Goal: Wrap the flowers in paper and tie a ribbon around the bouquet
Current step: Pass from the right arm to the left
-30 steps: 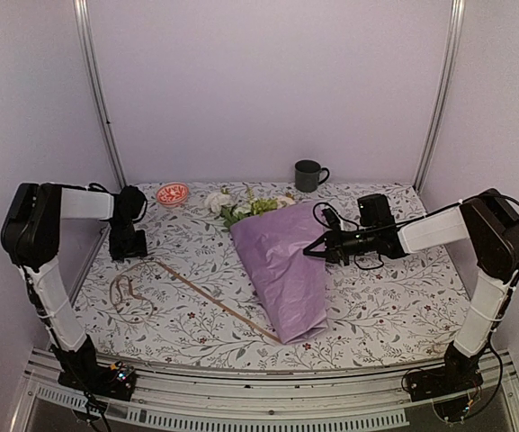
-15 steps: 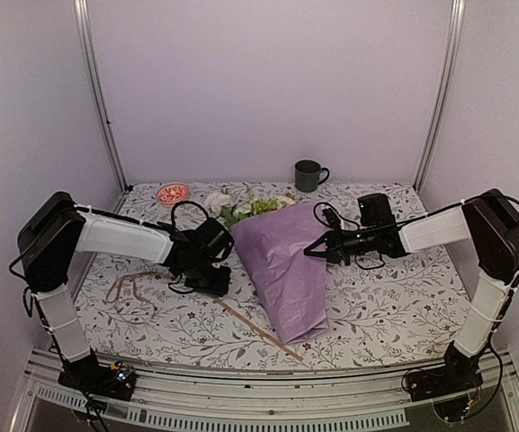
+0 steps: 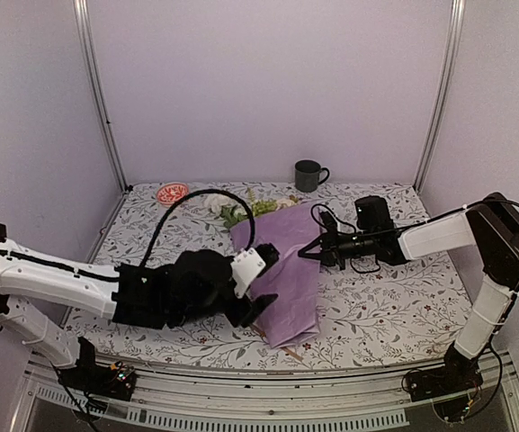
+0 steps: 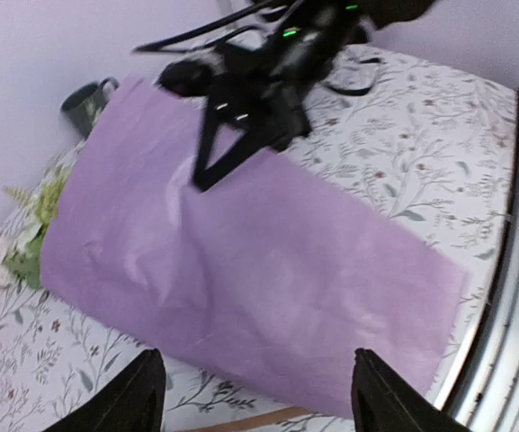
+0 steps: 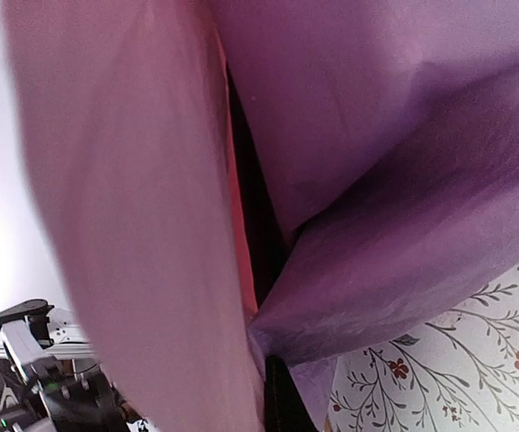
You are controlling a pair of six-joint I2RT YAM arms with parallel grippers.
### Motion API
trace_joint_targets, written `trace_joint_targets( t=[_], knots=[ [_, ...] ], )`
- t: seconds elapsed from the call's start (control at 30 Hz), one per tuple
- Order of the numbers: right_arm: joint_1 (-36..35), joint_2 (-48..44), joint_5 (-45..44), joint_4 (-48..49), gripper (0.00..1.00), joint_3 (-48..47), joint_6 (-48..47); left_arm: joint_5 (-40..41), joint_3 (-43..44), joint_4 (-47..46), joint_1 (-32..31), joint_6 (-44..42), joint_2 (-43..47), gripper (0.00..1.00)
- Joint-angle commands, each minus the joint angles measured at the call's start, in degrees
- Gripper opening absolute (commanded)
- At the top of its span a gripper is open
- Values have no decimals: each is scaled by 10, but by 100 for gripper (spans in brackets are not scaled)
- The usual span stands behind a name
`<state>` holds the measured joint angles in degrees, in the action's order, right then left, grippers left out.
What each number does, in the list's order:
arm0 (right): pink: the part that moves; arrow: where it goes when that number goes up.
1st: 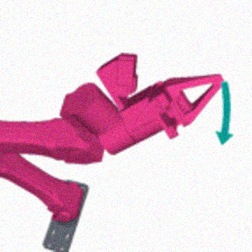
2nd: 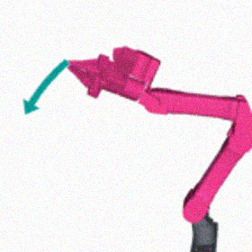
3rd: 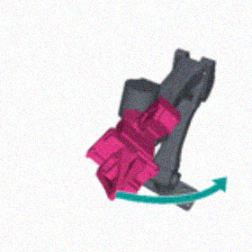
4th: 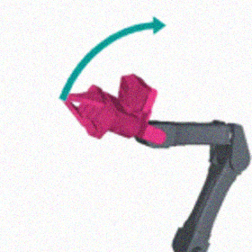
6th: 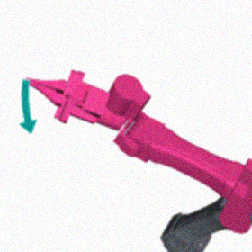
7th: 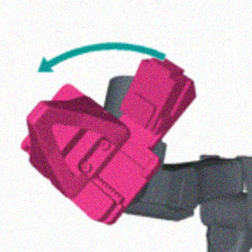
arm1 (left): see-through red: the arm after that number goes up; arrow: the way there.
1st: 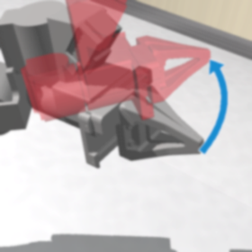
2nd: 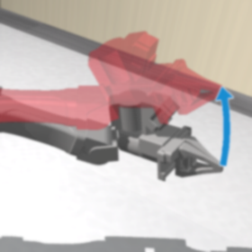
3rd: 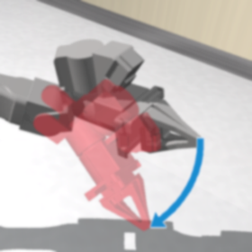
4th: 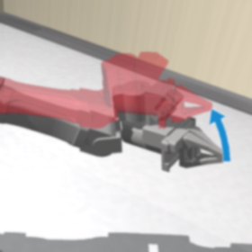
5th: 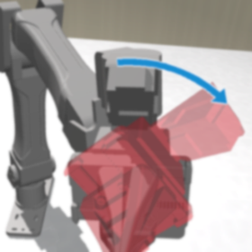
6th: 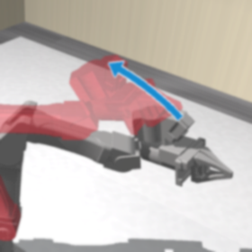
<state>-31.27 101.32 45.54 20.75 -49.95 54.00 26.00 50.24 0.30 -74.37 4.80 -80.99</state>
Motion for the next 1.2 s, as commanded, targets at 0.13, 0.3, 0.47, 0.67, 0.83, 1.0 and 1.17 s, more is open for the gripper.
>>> trace_joint_targets(
  t=[0.13, 0.3, 0.47, 0.67, 0.83, 1.0, 1.17],
  knots=[
    [-20, 3, -21, 78, 0, 24, 70, 252, 13, -213, -183, -272, -196, 98],
    [-30, 4, -28, 78, 0, 24, 75, 319, -3, -304, -182, -339, -260, 99],
    [-34, 8, -32, 80, 1, 22, 78, 404, 17, -473, -171, -449, -350, 99],
    [-36, 5, -32, 80, 0, 19, 78, 447, 5, -816, -143, -703, -428, 98],
    [-37, 0, -33, 79, 0, 21, 77, 440, 28, -1012, -124, -879, -483, 62],
    [-38, -2, -37, 80, 0, 25, 75, 422, 18, -919, -129, -803, -462, 24],
    [-38, -6, -44, 68, 1, 20, 68, 397, 2, -719, -139, -625, -391, 0]
  ],
)
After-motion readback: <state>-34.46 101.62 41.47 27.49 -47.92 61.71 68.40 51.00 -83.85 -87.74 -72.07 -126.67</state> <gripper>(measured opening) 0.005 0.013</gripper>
